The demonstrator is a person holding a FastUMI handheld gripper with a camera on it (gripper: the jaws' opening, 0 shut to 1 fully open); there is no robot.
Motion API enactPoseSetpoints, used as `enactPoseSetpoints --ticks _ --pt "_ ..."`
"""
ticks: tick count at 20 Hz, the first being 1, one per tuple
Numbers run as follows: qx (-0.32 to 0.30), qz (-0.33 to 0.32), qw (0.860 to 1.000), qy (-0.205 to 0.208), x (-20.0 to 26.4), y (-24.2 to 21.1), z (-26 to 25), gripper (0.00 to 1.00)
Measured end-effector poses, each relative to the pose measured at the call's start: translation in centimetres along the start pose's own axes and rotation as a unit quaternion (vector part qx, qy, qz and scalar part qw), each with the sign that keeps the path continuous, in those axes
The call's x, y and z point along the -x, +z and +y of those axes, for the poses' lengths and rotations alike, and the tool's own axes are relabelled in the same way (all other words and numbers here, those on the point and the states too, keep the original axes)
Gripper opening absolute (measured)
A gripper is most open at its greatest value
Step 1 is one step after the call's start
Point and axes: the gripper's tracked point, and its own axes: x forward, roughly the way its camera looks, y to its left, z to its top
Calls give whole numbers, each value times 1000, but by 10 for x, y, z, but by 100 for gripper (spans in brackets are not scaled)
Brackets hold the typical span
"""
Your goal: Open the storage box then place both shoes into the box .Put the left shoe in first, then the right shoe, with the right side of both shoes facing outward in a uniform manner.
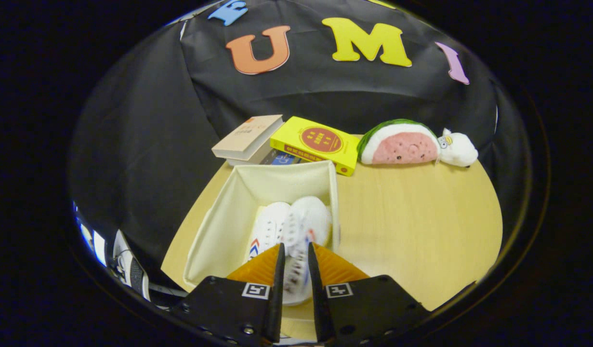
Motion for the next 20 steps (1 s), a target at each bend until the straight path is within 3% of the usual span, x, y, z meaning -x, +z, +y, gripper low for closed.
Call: enactPoseSetpoints --ticks 1,3,5,6,9,12,20 --pt "4 -15 1000 0 4 4 -1 30" --pt "25 -45 999 8 13 8 2 44" --pt "44 -69 997 -14 23 8 -10 74" --pt "48 -86 995 -29 29 10 -16 79" --pt "59 -139 987 -47 49 15 -25 80" --pt "65 -189 976 -84 71 16 -51 98" --pt "25 -257 961 -99 124 -5 -102 98"
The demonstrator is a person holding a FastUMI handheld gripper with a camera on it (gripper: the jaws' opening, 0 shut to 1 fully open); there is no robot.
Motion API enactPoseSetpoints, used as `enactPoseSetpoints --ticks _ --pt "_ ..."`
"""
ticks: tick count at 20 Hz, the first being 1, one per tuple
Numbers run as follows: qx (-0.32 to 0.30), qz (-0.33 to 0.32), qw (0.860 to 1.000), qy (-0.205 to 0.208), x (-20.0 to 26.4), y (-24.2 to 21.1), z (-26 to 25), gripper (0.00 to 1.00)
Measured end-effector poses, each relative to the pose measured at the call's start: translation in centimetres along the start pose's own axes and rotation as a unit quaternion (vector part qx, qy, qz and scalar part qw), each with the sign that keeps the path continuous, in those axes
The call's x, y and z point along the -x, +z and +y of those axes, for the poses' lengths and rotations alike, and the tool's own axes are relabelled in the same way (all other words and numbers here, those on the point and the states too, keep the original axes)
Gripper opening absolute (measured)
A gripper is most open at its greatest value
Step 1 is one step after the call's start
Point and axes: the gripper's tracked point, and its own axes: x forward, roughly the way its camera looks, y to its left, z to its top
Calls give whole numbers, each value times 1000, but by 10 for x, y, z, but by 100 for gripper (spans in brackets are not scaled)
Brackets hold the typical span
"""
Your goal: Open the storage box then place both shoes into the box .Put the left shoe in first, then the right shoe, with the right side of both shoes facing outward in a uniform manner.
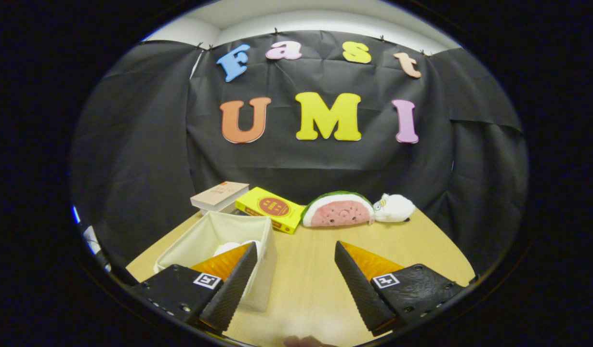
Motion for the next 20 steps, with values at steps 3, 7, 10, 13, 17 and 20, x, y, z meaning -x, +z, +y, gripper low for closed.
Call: enactPoseSetpoints --ticks 3,7,10,13,17,20 --pt "-10 -27 999 -16 14 -2 -23 98" --pt "-23 -66 997 -25 32 -7 -47 97" --pt "-27 -100 994 -32 41 -12 -62 96" --pt "-27 -107 993 -34 42 -23 -72 97" --pt "-24 -116 992 -35 50 -29 -83 97" --pt "-23 -114 993 -32 52 -37 -85 97"
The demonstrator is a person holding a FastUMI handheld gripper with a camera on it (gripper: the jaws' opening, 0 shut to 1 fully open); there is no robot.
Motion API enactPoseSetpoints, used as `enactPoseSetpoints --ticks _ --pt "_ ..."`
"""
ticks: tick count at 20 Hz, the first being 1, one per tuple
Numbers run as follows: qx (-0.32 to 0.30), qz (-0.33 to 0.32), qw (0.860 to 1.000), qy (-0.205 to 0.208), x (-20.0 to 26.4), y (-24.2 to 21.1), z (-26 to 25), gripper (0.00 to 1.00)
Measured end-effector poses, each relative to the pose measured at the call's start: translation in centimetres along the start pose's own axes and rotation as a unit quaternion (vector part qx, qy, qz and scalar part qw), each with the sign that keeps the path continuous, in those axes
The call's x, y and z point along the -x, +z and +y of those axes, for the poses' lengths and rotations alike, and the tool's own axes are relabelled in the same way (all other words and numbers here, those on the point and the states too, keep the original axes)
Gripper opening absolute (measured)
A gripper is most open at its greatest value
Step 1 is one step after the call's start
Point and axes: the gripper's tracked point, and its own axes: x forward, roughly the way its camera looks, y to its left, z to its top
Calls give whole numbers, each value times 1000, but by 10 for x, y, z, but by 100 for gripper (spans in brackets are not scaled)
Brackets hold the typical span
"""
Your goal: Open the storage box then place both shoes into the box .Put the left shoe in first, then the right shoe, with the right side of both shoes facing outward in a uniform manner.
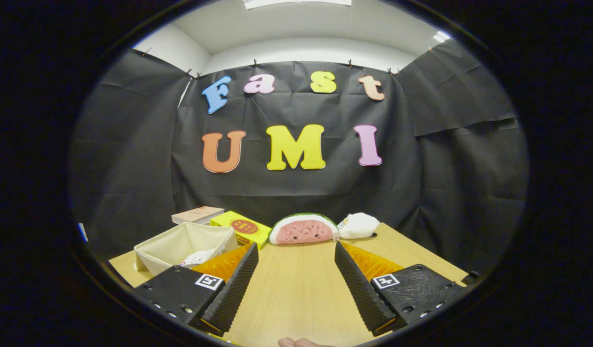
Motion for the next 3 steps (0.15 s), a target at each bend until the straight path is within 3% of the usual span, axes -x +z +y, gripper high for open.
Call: enactPoseSetpoints --ticks 3 --pt "-6 0 1000 -1 2 -5 -6 97"
